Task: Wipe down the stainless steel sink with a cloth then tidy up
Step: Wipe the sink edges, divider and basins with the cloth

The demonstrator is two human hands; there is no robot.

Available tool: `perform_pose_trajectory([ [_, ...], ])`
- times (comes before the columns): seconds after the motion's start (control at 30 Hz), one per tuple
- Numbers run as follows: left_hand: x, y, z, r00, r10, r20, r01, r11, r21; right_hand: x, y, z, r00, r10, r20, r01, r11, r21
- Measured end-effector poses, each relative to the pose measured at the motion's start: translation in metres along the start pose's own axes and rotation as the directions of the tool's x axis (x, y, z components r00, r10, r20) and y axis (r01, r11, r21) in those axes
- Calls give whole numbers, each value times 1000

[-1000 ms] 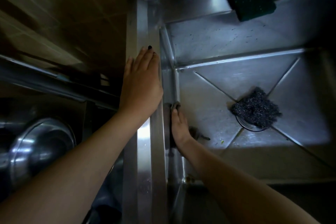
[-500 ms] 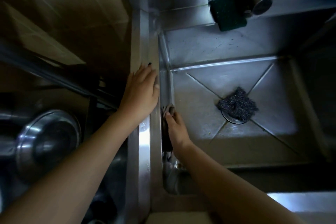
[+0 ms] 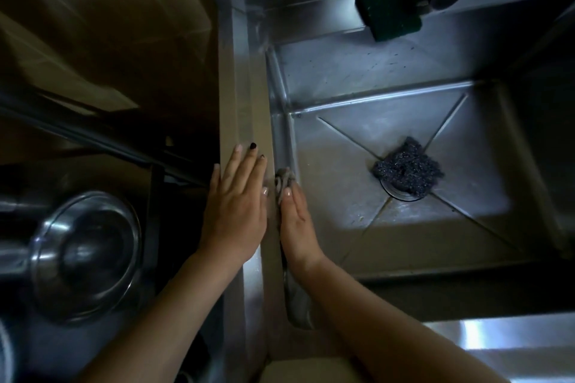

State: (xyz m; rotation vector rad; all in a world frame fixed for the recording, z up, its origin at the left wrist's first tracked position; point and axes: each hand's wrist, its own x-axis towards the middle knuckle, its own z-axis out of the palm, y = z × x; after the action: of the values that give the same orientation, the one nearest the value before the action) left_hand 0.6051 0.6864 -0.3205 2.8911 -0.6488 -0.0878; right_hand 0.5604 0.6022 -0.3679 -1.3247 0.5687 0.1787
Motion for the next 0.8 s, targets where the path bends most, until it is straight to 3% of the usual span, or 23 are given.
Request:
perform_pose_trajectory([
  [0.13,0,-1,4,1000,18,-11,-17,997,78,41,6,4,997,65,-36,-67,997,-31],
  [0.5,0,-4,6,997,34,-70,-32,999,31,85,76,-7,948,304,-96,-312,945,-96],
  [0.67,1,-2,6,997,26,-68,-25,999,25,86,74,-11,867,496,-55,-497,848,-183],
  [0.8,1,-1,4,998,21,-58,-18,999,46,55,66,-14,818,574,3,-567,809,-156],
])
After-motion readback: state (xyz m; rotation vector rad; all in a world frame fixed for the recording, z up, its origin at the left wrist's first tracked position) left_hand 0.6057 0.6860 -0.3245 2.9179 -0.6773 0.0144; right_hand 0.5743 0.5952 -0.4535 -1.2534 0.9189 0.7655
